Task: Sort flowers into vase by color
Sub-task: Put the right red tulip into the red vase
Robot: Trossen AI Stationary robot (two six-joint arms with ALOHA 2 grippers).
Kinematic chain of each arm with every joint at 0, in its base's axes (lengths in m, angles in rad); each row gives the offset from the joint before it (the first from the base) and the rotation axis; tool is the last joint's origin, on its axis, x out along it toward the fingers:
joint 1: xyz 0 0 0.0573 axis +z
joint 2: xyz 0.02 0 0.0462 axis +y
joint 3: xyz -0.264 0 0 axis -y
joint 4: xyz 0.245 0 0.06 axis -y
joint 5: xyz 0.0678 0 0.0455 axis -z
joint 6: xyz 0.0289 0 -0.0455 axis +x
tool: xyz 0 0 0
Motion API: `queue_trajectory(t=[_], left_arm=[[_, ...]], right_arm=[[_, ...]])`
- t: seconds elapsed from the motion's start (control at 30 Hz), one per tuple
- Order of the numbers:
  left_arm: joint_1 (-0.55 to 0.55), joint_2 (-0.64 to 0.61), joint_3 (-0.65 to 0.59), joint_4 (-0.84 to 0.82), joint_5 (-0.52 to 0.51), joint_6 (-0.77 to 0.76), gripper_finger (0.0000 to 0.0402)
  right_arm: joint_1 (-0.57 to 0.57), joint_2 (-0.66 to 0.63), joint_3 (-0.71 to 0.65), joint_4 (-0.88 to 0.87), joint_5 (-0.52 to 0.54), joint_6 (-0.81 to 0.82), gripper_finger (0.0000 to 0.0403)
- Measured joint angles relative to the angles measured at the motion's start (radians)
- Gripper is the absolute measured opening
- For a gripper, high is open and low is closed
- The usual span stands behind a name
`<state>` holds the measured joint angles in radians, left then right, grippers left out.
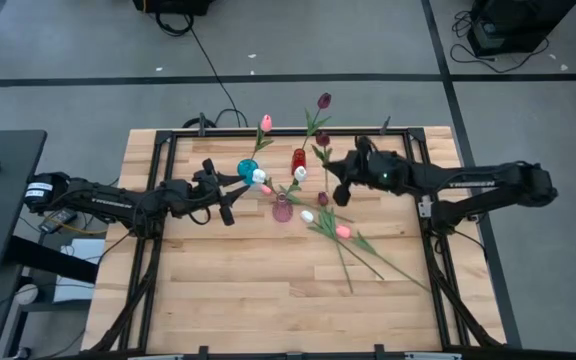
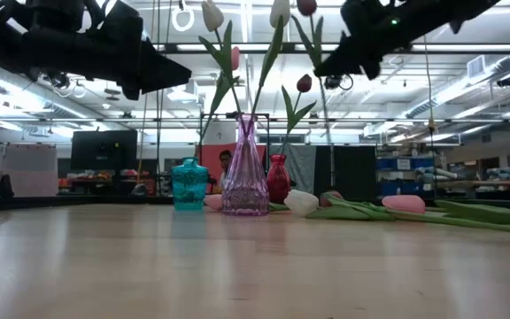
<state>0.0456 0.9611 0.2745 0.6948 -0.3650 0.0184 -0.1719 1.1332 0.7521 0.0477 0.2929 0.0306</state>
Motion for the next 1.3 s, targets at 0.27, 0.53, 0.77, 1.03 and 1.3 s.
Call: queue_trajectory(t=[0.27,0.53,0.77,1.03,1.3], left_arm=[[-0.001,-0.069,0.0,-0.091,0.003,-0.003,0.0142],[-0.002,-0.115,0.0,-0.129,0.003,0.005,0.0142],[-0.002,-0.115,0.0,-0.117,0.003,0.028,0.0142],[-0.002,-0.114,0.0,-0.117,0.003,0.029,0.0142],[-0.002,-0.114,0.0,-0.136,0.002,0.029,0.0142]], right_arm=[[-0.139,0.075,0.0,0.24,-0.179,-0.059,0.0012],[-0.215,0.146,0.006,0.375,-0.272,-0.084,0.0012],[-0.23,0.196,0.117,0.349,-0.295,-0.122,0.0012],[-0.247,0.292,0.234,0.337,-0.296,-0.208,0.0012],[-0.28,0.346,0.261,0.271,-0.233,-0.242,0.0012]])
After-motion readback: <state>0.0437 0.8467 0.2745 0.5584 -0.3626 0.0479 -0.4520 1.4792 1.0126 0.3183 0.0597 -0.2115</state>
